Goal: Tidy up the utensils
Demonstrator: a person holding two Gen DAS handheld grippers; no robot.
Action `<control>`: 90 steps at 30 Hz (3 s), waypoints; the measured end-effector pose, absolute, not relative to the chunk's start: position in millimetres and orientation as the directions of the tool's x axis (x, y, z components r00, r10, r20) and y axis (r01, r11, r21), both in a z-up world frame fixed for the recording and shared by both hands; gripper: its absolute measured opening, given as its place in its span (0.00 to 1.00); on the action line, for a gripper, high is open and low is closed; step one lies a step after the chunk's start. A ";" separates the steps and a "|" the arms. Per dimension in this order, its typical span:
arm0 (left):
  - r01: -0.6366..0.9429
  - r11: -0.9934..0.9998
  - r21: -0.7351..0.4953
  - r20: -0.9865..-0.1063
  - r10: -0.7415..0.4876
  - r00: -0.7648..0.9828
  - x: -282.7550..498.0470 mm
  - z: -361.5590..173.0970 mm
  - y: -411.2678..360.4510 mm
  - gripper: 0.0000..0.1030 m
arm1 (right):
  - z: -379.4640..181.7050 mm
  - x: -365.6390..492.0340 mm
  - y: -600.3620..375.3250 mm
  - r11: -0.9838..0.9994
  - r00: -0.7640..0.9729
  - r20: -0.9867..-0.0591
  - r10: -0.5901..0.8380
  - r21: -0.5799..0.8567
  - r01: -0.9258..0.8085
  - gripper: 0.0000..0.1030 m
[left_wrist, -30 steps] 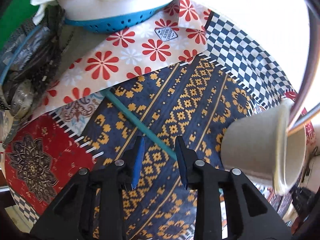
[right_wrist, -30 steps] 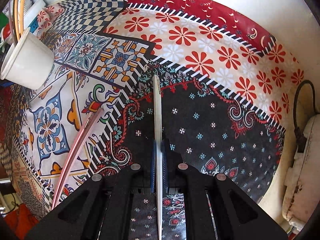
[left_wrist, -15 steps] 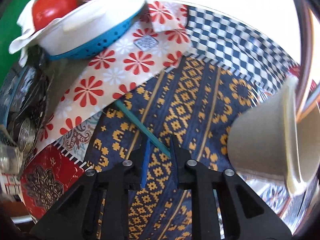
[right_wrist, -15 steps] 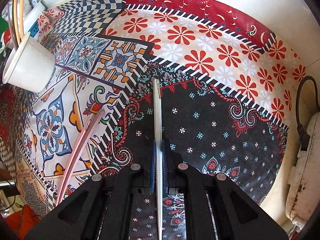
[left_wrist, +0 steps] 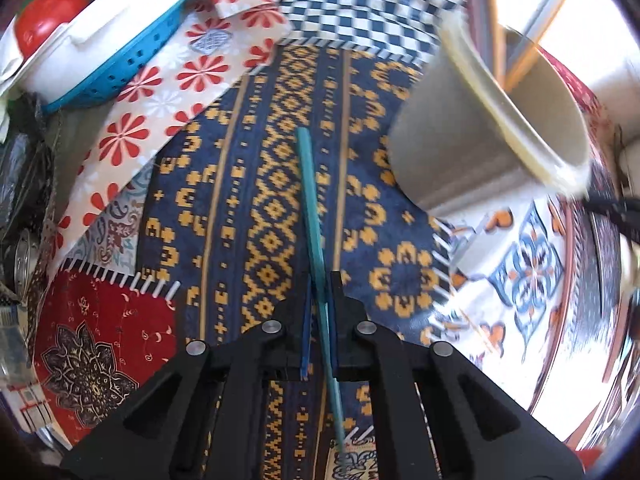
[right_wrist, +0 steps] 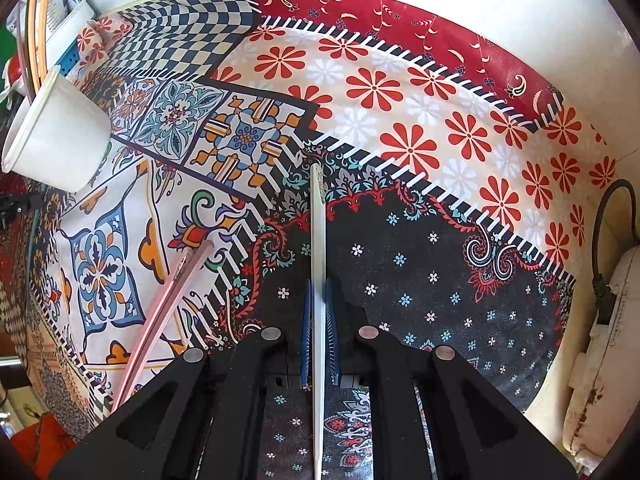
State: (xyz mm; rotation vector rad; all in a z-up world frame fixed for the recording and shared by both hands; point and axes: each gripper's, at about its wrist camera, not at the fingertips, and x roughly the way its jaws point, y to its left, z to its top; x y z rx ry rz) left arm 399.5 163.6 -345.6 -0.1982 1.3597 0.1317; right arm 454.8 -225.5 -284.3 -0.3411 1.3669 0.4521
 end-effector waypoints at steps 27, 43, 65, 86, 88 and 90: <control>-0.286 0.957 -0.045 -0.936 0.059 0.346 409.4 -311.2 162.0 0.04 | -268.9 462.9 -130.2 0.892 0.269 -0.942 0.201 0.063 -0.447 0.06; -0.362 0.919 -0.156 -0.806 0.093 0.585 336.7 -213.2 149.8 0.04 | -163.4 409.2 -142.9 0.862 0.455 -0.795 0.402 0.160 -0.481 0.06; -0.321 0.934 -0.160 -0.516 0.198 0.833 340.1 -85.8 152.9 0.04 | -72.2 409.1 -78.6 0.781 0.580 -0.585 0.566 0.157 -0.604 0.06; -0.242 0.963 -0.120 -0.516 0.148 0.843 438.2 -117.2 132.0 0.04 | -107.5 439.2 4.2 0.704 0.466 -0.639 0.612 0.173 -0.688 0.06; -0.248 0.962 -0.114 -0.536 0.150 0.831 444.4 -127.1 132.2 0.04 | -114.4 441.9 5.4 0.703 0.451 -0.655 0.606 0.176 -0.689 0.06; -0.254 0.961 -0.109 -0.554 0.153 0.818 449.9 -137.4 132.3 0.04 | -121.3 443.3 5.9 0.703 0.439 -0.671 0.597 0.174 -0.690 0.06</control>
